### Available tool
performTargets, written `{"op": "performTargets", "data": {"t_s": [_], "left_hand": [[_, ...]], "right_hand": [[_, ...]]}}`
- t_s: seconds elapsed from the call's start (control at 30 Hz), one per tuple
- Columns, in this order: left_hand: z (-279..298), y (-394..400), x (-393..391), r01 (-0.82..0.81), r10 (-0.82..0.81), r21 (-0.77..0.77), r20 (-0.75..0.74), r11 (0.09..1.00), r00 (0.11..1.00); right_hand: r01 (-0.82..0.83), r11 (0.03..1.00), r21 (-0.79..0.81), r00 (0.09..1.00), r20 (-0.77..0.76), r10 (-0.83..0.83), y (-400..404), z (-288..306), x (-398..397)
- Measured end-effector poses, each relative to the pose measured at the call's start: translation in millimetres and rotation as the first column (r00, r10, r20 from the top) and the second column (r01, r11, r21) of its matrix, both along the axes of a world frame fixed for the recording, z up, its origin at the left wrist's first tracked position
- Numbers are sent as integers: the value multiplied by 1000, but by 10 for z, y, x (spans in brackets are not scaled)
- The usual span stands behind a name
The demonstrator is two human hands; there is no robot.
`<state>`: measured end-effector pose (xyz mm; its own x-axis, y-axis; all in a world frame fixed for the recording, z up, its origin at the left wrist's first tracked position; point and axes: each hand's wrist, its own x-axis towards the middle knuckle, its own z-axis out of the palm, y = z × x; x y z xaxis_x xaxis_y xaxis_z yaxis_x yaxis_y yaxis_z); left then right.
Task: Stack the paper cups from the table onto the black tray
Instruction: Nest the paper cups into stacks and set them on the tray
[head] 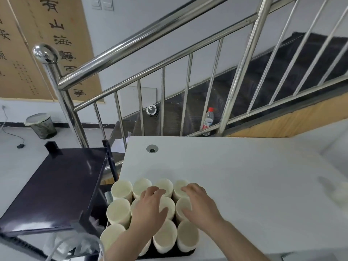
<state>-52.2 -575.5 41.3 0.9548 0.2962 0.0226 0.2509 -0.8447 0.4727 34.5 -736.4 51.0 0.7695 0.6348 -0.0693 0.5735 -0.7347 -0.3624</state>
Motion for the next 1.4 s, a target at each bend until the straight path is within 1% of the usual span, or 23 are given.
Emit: {"op": "performTargets", "data": {"t_s": [0.23,0.27,0.33,0.43,0.5,0.67,0.77,0.93,1.1,1.17,1.33,1.4], "left_hand": [[48,-976,358,151,-151,-35,0,988,989],[36,-1286,470,183,-184,-36,-7,982,983],[34,-1463,531,209,-210,-50,-12,977,978],[46,-1956,695,253,-254,-48,-19,966,967],[47,-2272,806,283,-285,-58,-17,957,958],[6,-2847,1066,351,-356,-85,-57,933,933],[-20,-3091,1311,389,-396,-101,-72,916,915],[-162,-3441,1897,434,-444,-126,-71,892,893],[-263,-3692,2497,430,-447,-161,-87,888,890],[-306,-3774,2739,438,-458,-170,-101,883,883],[-330,-3909,3143,461,-481,-165,-111,872,870],[-336,-3956,3257,461,-482,-164,-121,872,868]], "right_hand": [[99,995,8,995,-13,-99,-1097,-18,183],[130,991,6,991,-25,-130,-1425,-10,215],[159,987,10,987,-20,-159,-1628,-15,253],[216,976,9,976,-28,-216,-2150,-15,323],[264,965,-9,964,-18,-264,-2488,-39,390],[385,922,-38,921,-46,-387,-3178,-118,568],[477,878,-31,878,-34,-478,-3529,-169,762],[628,775,-78,776,-17,-630,-4048,-237,1285],[709,686,-162,698,23,-716,-4449,-256,1857],[733,653,-192,667,17,-745,-4572,-300,2112],[821,525,-226,544,26,-839,-4796,-378,2462],[836,486,-255,510,34,-859,-4904,-425,2563]]}}
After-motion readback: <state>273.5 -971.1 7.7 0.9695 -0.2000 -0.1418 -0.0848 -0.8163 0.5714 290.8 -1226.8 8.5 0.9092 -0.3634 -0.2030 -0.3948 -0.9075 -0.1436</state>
